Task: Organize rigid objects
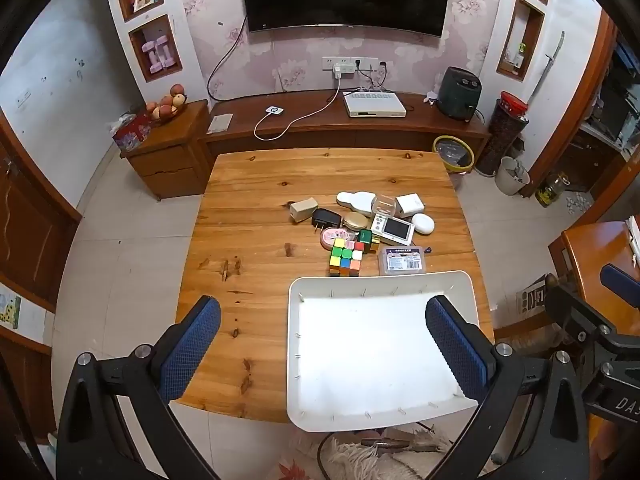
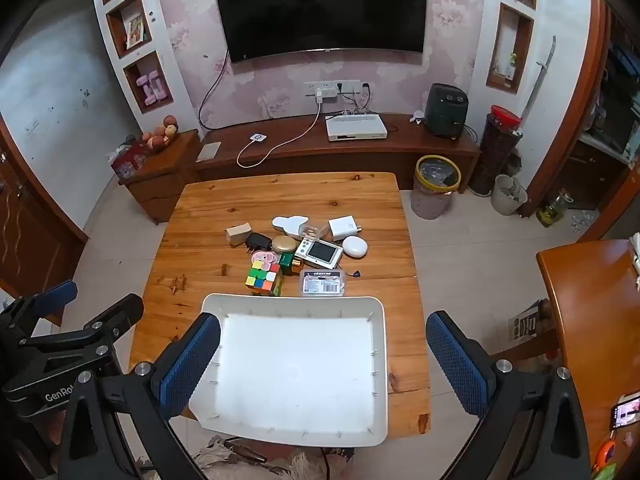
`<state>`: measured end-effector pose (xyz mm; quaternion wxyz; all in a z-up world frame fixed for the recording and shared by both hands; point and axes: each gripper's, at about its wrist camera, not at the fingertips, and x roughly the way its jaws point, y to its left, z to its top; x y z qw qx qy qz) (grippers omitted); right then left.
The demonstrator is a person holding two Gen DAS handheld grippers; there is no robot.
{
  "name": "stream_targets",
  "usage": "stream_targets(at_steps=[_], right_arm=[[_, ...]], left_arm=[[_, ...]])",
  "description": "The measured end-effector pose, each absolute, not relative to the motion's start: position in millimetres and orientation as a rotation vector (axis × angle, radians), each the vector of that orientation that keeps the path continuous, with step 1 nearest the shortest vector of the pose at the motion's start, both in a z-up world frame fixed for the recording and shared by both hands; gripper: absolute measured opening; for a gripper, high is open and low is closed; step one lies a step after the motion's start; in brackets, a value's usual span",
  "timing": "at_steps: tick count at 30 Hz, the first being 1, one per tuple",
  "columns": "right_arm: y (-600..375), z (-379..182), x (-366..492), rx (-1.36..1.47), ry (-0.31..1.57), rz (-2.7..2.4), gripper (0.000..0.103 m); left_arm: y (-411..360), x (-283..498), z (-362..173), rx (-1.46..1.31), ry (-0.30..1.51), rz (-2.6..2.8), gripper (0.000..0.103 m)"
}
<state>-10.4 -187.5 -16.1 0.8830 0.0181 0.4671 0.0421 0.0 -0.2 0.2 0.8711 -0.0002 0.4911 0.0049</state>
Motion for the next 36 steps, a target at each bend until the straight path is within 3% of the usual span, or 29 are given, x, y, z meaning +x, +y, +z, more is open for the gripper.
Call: stream_targets(at_steps=[36], right_arm=[[-173.9, -28.0, -19.0, 0.032, 0.992, 0.101, 0.103]], left_arm=[[-4.6, -7.6, -7.4, 0.009, 1.039, -0.012, 0.102]])
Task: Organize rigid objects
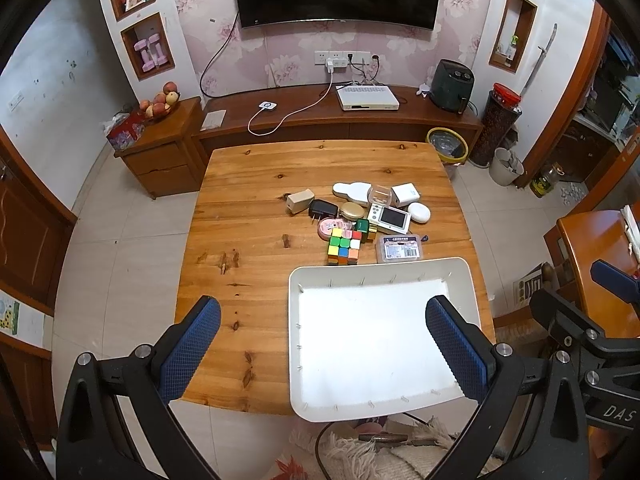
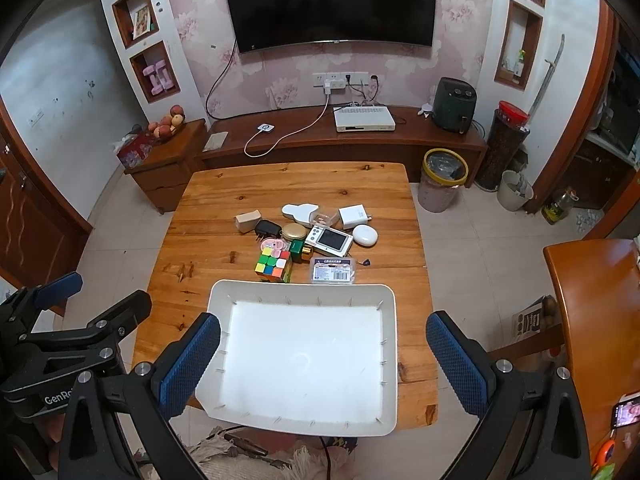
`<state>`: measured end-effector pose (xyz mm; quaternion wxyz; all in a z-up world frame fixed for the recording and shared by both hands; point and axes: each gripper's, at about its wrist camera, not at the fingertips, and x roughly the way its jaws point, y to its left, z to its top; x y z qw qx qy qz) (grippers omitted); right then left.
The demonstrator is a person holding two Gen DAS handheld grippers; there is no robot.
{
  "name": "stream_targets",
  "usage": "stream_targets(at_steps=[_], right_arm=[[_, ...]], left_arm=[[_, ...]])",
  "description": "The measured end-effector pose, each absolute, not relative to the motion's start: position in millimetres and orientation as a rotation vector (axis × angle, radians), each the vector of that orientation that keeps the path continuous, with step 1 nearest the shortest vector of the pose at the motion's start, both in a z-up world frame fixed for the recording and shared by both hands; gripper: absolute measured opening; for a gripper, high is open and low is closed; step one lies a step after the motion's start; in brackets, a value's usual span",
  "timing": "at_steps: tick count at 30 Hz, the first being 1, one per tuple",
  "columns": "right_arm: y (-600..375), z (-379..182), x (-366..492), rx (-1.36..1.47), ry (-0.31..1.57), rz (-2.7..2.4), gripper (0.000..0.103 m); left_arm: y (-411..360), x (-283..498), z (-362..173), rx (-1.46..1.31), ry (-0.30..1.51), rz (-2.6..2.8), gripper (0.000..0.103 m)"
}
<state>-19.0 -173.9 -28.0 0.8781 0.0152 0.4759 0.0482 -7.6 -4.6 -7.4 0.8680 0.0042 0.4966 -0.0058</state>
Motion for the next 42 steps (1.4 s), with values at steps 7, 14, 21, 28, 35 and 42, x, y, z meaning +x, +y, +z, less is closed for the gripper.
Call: stream_targets(at_steps=[7, 14, 21, 28, 35, 42], right_arm=[[-170.0, -31.2, -22.8, 0.026, 0.989, 0.104, 0.103], [-167.6, -29.6, -25.5, 0.025, 0.989, 0.105, 0.103], [-167.4, -28.4, -25.9, 0.027, 0.990, 0.106, 0.103], [-167.5, -28.0, -26.0, 0.026, 0.991, 0.107, 0.103], [-168.1, -27.3, -25.4, 0.027, 0.991, 0.107, 0.103], [-167.2, -26.5, -26.1, 0.027, 0.988, 0.107, 0.103]], left_arm=[[-2.4, -10.7, -9.9, 0.006, 1.043, -0.015, 0.102], [-0.7, -14.3, -12.3, 0.006, 1.044, -0.015, 0.102], [2.4, -22.9, -13.9, 0.008, 1.045, -0.019, 0.102], [1.7, -22.0, -12.6, 0.008, 1.048, -0.017, 0.102], [1.7, -22.7, -10.3, 0.008, 1.047, -0.020, 0.102], [-4.3, -29.2, -4.7, 0.011, 1.039, -0.021, 0.102]])
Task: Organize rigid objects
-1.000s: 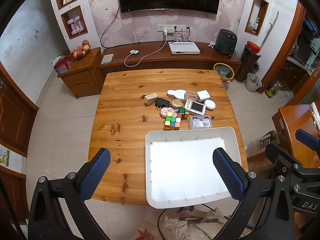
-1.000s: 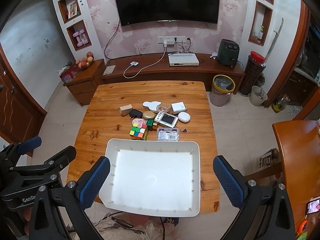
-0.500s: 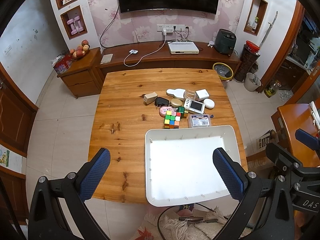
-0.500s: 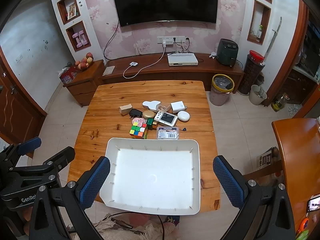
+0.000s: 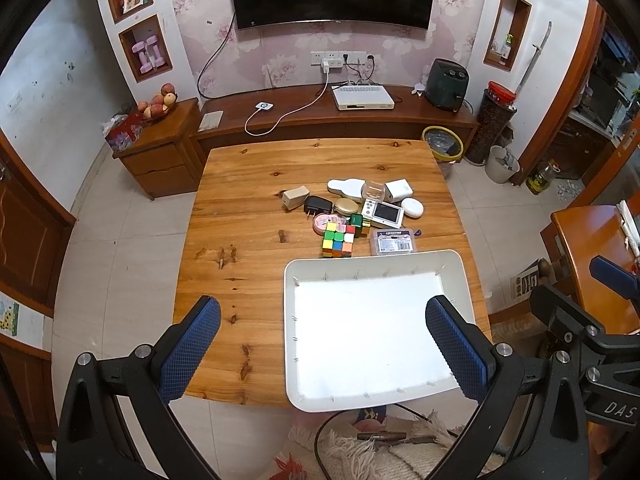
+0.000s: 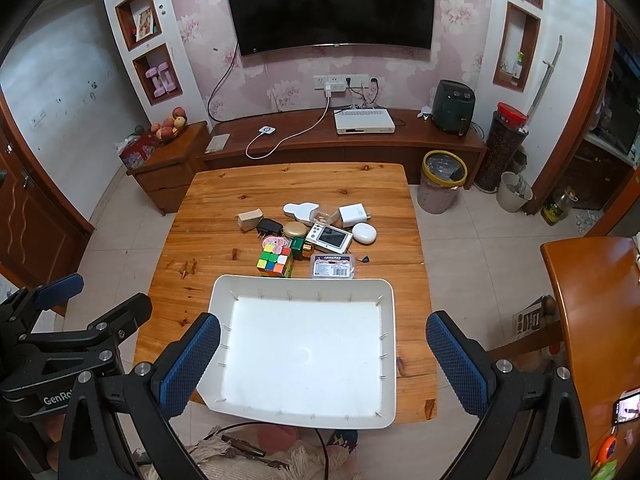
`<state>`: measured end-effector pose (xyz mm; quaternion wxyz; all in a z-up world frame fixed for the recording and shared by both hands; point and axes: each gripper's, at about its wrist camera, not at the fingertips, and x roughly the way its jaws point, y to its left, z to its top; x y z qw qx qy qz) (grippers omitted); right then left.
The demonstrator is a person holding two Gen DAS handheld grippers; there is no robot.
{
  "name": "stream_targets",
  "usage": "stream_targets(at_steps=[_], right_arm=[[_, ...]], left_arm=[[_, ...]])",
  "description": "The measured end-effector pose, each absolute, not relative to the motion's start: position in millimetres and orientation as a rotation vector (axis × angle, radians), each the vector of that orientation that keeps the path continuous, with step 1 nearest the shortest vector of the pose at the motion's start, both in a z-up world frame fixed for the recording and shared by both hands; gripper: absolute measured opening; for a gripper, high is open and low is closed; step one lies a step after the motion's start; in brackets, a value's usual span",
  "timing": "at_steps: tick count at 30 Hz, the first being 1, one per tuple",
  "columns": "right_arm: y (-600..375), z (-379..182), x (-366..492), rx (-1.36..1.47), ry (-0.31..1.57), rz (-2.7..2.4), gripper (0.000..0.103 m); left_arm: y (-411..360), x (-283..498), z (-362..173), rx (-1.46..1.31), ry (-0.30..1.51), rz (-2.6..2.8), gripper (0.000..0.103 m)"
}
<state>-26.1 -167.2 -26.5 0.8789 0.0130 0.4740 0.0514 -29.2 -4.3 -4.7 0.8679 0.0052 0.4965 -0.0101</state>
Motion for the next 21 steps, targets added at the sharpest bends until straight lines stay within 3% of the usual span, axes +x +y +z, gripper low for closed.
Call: stream_targets(at_steps=[21], right_arm=[[-204.1, -16.2, -30.1, 0.015, 0.967, 0.154, 0.103]], left_arm=[[-38.7, -33.9, 2.7, -0.028, 1.038, 0.028, 0.102]])
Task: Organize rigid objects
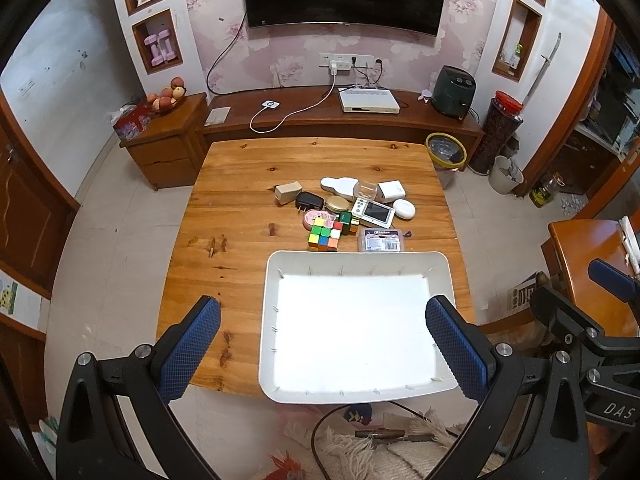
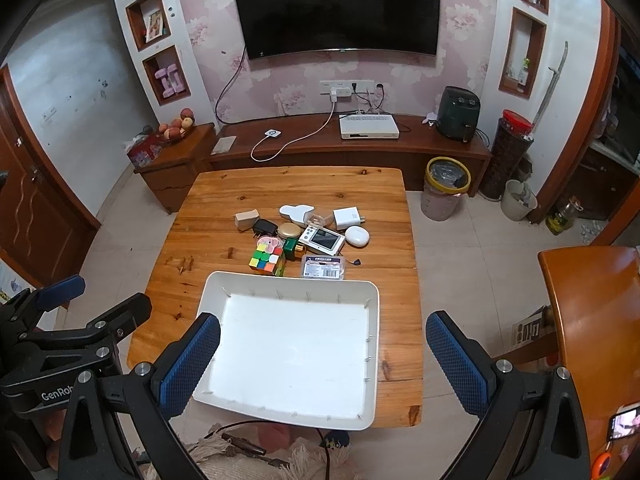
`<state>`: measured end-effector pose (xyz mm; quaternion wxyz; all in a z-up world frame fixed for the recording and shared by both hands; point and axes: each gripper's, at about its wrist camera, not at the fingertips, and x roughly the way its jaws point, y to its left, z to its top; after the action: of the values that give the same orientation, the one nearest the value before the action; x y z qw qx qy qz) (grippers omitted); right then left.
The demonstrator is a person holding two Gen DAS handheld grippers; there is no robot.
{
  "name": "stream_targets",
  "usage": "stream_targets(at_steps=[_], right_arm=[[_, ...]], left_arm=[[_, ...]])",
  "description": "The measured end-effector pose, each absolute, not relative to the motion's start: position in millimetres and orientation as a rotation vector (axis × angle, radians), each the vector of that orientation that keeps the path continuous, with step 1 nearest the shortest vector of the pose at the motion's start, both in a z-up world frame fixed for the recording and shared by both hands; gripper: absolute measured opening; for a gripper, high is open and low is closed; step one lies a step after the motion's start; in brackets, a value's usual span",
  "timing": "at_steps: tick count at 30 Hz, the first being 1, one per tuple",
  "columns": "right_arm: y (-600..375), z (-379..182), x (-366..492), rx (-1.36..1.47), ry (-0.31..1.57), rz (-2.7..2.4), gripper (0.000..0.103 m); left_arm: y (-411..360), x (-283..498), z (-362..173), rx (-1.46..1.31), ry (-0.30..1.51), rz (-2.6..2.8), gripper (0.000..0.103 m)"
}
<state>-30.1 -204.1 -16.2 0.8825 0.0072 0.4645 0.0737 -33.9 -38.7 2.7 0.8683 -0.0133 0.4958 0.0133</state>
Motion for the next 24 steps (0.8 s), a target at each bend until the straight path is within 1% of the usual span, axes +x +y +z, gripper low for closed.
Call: stream_targets(at_steps=[15, 24], right_arm=[[-219.9, -35.1, -29.3, -0.009, 0.981, 0.208, 0.103], [-213.6, -47.7, -21.2, -0.010, 1.008, 0.166, 0.103]], left_arm=[[-50.8, -37.9, -7.0, -0.022, 1.047, 0.079, 0.102], [-43.3, -2.1, -14.2, -0.004, 1.066, 0.015, 0.102]])
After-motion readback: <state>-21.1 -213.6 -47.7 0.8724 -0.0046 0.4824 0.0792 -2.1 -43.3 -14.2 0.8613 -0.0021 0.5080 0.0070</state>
